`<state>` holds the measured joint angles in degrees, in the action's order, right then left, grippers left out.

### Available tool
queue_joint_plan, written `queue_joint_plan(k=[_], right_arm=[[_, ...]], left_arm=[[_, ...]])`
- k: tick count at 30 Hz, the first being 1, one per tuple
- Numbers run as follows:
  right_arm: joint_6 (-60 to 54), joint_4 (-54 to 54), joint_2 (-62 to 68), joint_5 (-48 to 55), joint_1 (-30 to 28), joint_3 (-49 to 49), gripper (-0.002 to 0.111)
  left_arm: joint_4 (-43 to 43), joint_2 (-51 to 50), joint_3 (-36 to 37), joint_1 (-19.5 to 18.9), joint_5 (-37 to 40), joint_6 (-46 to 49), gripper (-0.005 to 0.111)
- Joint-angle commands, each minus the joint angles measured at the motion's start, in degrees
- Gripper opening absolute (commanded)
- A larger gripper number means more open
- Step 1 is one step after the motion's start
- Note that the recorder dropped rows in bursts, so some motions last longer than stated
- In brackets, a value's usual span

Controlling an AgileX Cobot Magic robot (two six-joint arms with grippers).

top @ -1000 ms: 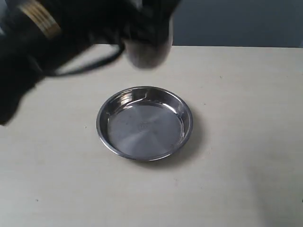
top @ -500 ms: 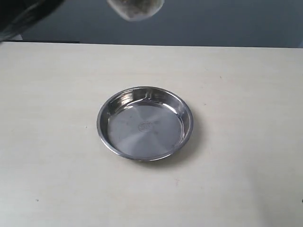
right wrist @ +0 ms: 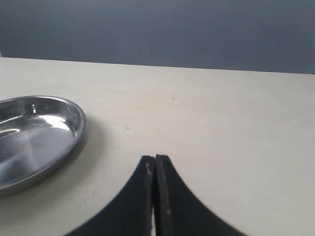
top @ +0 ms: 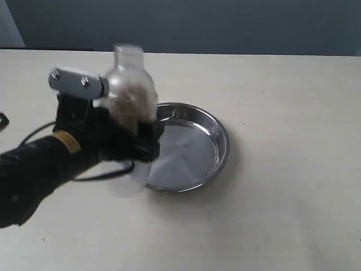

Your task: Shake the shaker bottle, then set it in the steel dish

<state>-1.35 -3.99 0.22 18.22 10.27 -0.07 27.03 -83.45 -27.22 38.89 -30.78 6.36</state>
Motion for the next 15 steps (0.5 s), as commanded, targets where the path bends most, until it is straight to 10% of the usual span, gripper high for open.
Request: queue_joint_plan(k=[1, 15], right_arm=[[-0.1, 0.3, -0.2, -0.8, 0.0, 0.1, -0.001], [-0.1, 0.3, -0.2, -0.8, 0.0, 0.1, -0.001]], left_arm=[[-13.4, 5.2, -2.9, 2.3, -15.3, -7.3, 0.0], [-15.1, 10.0, -6.8, 2.3, -11.1, -4.8, 0.0]])
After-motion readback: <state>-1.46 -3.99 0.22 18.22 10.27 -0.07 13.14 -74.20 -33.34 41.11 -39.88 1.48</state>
